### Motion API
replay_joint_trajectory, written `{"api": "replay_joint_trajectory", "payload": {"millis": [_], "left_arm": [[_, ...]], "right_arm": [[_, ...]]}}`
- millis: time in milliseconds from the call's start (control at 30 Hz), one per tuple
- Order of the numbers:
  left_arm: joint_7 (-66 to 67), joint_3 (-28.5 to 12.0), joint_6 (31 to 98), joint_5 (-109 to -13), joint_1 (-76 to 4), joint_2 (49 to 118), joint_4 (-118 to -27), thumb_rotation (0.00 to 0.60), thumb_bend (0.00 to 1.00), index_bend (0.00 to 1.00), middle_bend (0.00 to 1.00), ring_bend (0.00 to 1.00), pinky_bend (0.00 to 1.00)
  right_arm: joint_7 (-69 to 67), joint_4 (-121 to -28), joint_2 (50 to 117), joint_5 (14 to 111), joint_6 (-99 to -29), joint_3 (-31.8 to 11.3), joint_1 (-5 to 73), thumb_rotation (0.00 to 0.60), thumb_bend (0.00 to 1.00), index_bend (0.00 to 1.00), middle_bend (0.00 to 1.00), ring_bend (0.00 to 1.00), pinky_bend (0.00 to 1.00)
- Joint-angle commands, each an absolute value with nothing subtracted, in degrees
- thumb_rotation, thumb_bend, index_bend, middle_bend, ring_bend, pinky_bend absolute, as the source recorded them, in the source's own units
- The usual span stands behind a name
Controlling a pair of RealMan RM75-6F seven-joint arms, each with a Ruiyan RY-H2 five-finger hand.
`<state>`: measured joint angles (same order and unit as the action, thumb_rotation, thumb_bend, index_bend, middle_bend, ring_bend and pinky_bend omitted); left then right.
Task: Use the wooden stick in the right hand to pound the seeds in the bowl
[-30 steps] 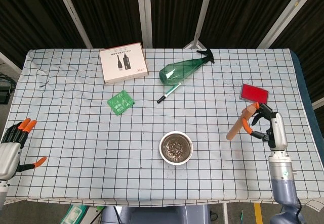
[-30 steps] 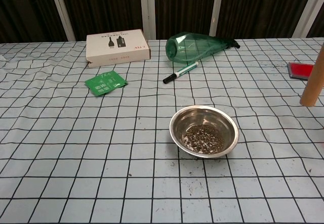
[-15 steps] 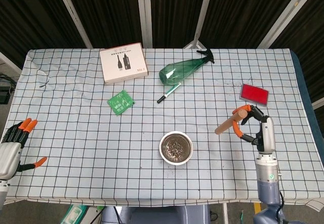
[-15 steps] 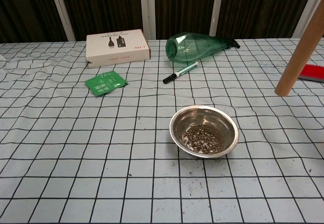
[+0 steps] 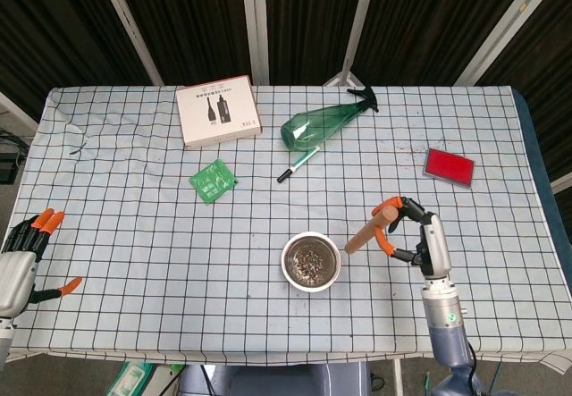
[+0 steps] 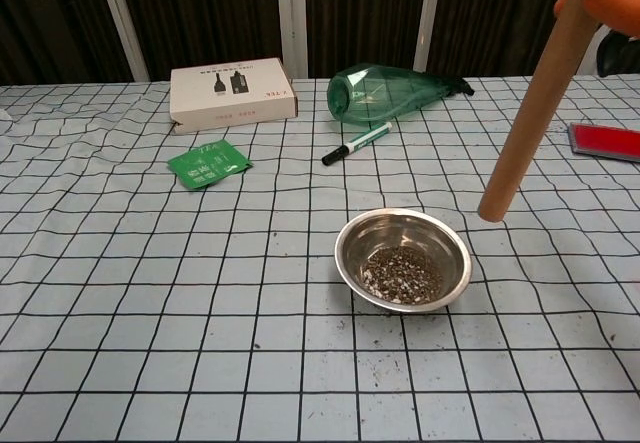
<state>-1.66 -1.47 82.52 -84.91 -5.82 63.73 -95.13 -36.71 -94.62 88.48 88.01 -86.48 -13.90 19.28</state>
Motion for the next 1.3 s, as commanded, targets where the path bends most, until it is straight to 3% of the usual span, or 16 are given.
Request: {"api": "replay_joint_trajectory", "payload": {"millis": [33, 367, 1300], "left_arm": [[-1.51, -1.46, 82.52, -84.93, -5.82, 63.77, -95.16, 0.600, 0.09, 0.00, 0.00, 0.00, 0.00], [-1.47, -1.40, 82.53, -85.07, -5.81, 63.88, -95.06, 0.600, 0.09, 0.00, 0.00, 0.00, 0.00], [-2.49, -1.40, 81.53, -84.86, -6.24, 63.45, -95.52, 0.600, 0.09, 0.00, 0.00, 0.00, 0.00]], "right_arm": [[-36.53, -94.90, 89.76, 88.23, -85.99, -13.23, 19.72, 0.600, 0.80, 0.77, 0.61, 0.52, 0.65], [-34.38, -94.77, 94.49, 88.95, -86.12, -12.69, 20.94, 0.600, 0.80, 0.77, 0.61, 0.52, 0.65], [-35.61, -76.78, 108.17, 90.50, -89.12, -11.42, 22.58, 0.600, 0.80, 0.77, 0.61, 0.52, 0.65]]}}
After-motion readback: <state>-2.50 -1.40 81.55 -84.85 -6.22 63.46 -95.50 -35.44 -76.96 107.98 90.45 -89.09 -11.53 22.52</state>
